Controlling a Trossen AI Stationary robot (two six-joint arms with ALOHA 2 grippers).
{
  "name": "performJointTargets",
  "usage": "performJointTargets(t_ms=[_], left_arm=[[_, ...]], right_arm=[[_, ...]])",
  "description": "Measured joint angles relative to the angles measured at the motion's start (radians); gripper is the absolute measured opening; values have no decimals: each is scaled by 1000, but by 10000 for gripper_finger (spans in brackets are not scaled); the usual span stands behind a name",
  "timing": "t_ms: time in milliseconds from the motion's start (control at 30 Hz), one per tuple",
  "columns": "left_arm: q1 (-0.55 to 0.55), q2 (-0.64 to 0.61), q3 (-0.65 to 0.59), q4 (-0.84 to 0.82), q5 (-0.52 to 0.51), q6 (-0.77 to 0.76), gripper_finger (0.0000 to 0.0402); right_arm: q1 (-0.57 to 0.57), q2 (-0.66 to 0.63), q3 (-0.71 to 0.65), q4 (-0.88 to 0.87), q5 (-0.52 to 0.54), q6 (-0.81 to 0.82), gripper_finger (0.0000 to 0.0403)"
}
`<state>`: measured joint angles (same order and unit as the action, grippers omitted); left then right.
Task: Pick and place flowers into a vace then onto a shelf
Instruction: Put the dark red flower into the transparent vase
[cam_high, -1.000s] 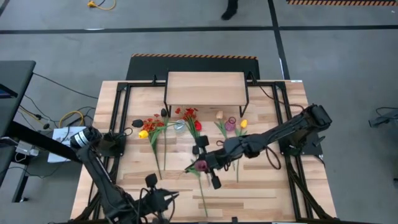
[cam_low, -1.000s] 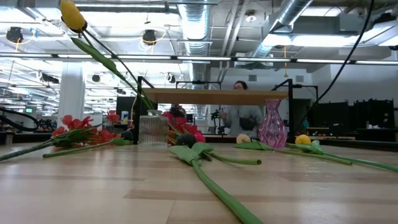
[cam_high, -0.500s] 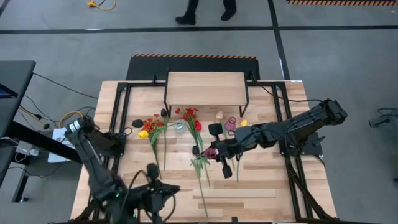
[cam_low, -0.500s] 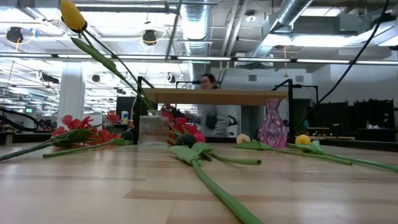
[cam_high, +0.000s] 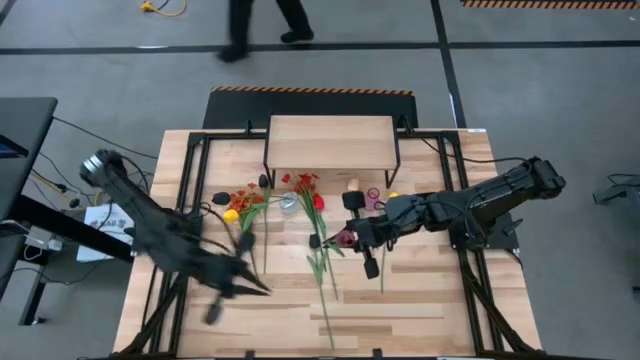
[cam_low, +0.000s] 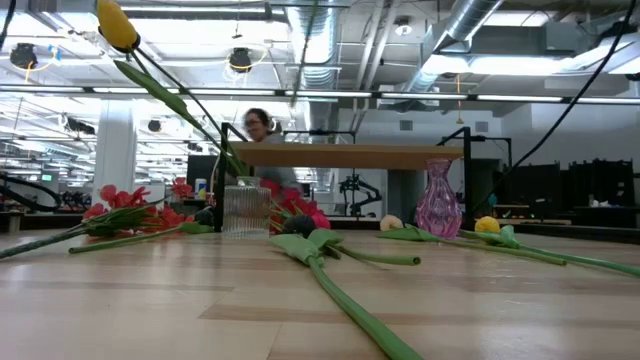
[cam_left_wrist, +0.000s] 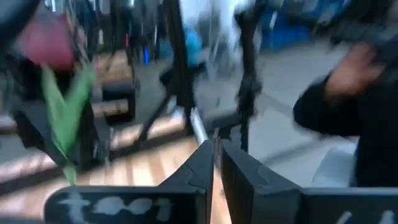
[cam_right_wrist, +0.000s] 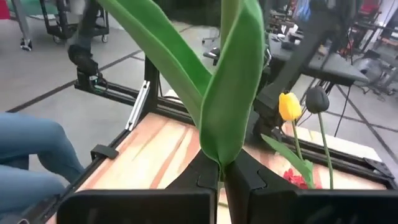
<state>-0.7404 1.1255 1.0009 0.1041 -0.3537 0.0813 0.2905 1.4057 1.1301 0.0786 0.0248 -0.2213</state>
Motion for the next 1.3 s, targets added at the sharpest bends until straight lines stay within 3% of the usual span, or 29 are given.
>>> performJointTargets(t_ms=[200,367,567,867,1133,1300], left_arm=[[-128,-262,-287,230,-51,93,16],[-186,-384,-382,252,-44,94,16],[-225,-455,-409,217,-46,97,16],[-241,-505,-411,151,-74,47,16],[-241,-504,-411,117,-78,30,16],[-240,-505,-411,125,-78,28,16]], right_arm=[[-109,19,2,169,-167,13,0],[-221,20,1,201,-181,38,0],[-316,21,1,248,-115,29,0],[-435,25,1,265,-101,58,0],[-426,156,31,260,-93,98,0],[-398,207,42,217,28,89,0]])
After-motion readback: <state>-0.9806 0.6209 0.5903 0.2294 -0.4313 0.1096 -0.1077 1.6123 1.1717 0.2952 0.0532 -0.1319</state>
